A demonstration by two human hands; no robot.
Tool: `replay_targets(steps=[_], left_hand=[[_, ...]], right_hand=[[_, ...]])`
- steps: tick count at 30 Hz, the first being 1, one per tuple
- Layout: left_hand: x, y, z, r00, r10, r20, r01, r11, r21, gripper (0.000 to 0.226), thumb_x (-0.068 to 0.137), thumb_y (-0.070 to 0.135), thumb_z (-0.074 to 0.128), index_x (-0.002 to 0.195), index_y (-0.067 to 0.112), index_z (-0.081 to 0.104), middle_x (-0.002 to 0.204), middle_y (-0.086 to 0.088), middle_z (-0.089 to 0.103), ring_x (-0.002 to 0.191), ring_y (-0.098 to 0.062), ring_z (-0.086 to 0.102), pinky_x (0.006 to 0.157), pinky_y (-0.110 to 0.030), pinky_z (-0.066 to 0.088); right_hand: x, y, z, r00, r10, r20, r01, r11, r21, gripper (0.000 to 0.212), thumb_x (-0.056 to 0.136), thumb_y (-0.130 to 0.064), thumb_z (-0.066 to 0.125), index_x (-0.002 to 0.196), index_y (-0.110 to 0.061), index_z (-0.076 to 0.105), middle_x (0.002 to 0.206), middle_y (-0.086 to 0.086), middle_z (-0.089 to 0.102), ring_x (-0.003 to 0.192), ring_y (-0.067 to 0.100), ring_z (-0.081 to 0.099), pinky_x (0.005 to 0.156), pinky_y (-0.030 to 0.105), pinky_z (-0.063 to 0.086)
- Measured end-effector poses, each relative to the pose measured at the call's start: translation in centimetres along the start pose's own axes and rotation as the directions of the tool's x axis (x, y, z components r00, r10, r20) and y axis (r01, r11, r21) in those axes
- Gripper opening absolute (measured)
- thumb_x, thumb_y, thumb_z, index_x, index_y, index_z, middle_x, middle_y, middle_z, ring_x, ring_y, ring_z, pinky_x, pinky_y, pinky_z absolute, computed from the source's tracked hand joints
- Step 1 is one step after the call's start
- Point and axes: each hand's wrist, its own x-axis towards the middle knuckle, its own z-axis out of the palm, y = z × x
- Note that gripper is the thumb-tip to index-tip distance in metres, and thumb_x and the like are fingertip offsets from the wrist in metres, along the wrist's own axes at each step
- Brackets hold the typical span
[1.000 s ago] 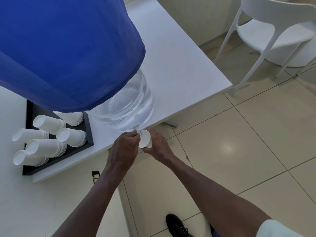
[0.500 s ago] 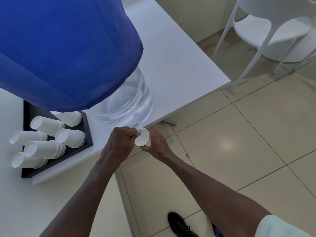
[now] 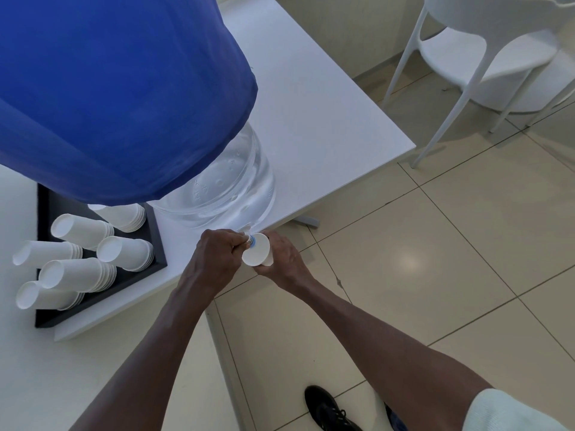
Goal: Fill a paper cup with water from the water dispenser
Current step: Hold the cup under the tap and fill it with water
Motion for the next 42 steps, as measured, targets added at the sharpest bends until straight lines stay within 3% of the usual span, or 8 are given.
replay_targets(steps=[9, 14, 26, 35, 39, 42], left_hand=[[0.1, -0.03, -0.08, 1.0, -0.007, 0.001, 0.007, 1.0, -0.012, 0.013, 0.084, 0.011, 0.071, 0.095, 0.009, 0.077, 0.089, -0.01, 0.078, 0.084, -0.022, 0.073, 0.076, -0.041, 0.058], [0.17, -0.1, -0.13, 1.0, 0.008, 0.013, -0.008, 1.0, 0.001, 0.014, 0.085, 0.009, 0.07, 0.096, 0.008, 0.077, 0.09, -0.012, 0.078, 0.083, -0.025, 0.073, 0.076, -0.044, 0.057], [0.24, -0.16, -0.2, 1.0, 0.007, 0.005, -0.007, 1.0, 0.005, 0.015, 0.084, 0.01, 0.071, 0.098, 0.008, 0.077, 0.094, -0.011, 0.078, 0.087, -0.021, 0.073, 0.079, -0.035, 0.057], [0.38, -0.18, -0.28, 1.0, 0.007, 0.009, -0.008, 1.0, 0.013, 0.014, 0.085, 0.013, 0.071, 0.097, 0.01, 0.077, 0.091, -0.01, 0.078, 0.083, -0.02, 0.073, 0.076, -0.039, 0.058], [0.39, -0.31, -0.24, 1.0, 0.011, 0.008, -0.011, 1.0, 0.018, 0.014, 0.085, 0.014, 0.071, 0.097, 0.011, 0.077, 0.092, -0.008, 0.078, 0.084, -0.018, 0.073, 0.076, -0.034, 0.057], [0.46, -0.5, -0.16, 1.0, 0.01, 0.01, -0.01, 1.0, 0.02, 0.014, 0.085, 0.014, 0.072, 0.097, 0.012, 0.078, 0.09, -0.007, 0.078, 0.081, -0.016, 0.073, 0.072, -0.02, 0.052]], right_hand=[[0.08, 0.36, 0.12, 1.0, -0.012, -0.009, 0.012, 1.0, 0.006, 0.063, 0.07, -0.03, 0.085, 0.123, -0.019, 0.053, 0.115, 0.001, 0.063, 0.101, 0.022, 0.057, 0.084, 0.033, 0.048], [0.23, 0.45, 0.24, 1.0, -0.016, -0.006, 0.016, 1.0, -0.002, 0.062, 0.071, -0.03, 0.084, 0.123, -0.019, 0.053, 0.116, 0.001, 0.063, 0.101, 0.022, 0.057, 0.085, 0.038, 0.05], [0.34, 0.65, 0.34, 0.999, -0.038, -0.006, 0.038, 0.999, -0.005, 0.064, 0.07, -0.028, 0.085, 0.124, -0.018, 0.052, 0.115, 0.002, 0.062, 0.1, 0.022, 0.057, 0.085, 0.04, 0.051], [0.16, 0.95, 0.43, 0.998, -0.063, -0.021, 0.062, 0.998, -0.011, 0.065, 0.07, -0.029, 0.085, 0.123, -0.019, 0.051, 0.114, 0.0, 0.062, 0.099, 0.019, 0.057, 0.084, 0.037, 0.052], [0.23, 0.96, 0.44, 0.998, -0.063, -0.02, 0.063, 0.998, -0.005, 0.065, 0.069, -0.029, 0.086, 0.123, -0.018, 0.051, 0.114, 0.001, 0.063, 0.099, 0.019, 0.057, 0.084, 0.037, 0.052], [0.42, 0.97, 0.48, 0.998, -0.053, -0.025, 0.053, 0.999, 0.004, 0.065, 0.068, -0.028, 0.086, 0.122, -0.018, 0.052, 0.113, 0.002, 0.063, 0.099, 0.02, 0.058, 0.085, 0.038, 0.052]])
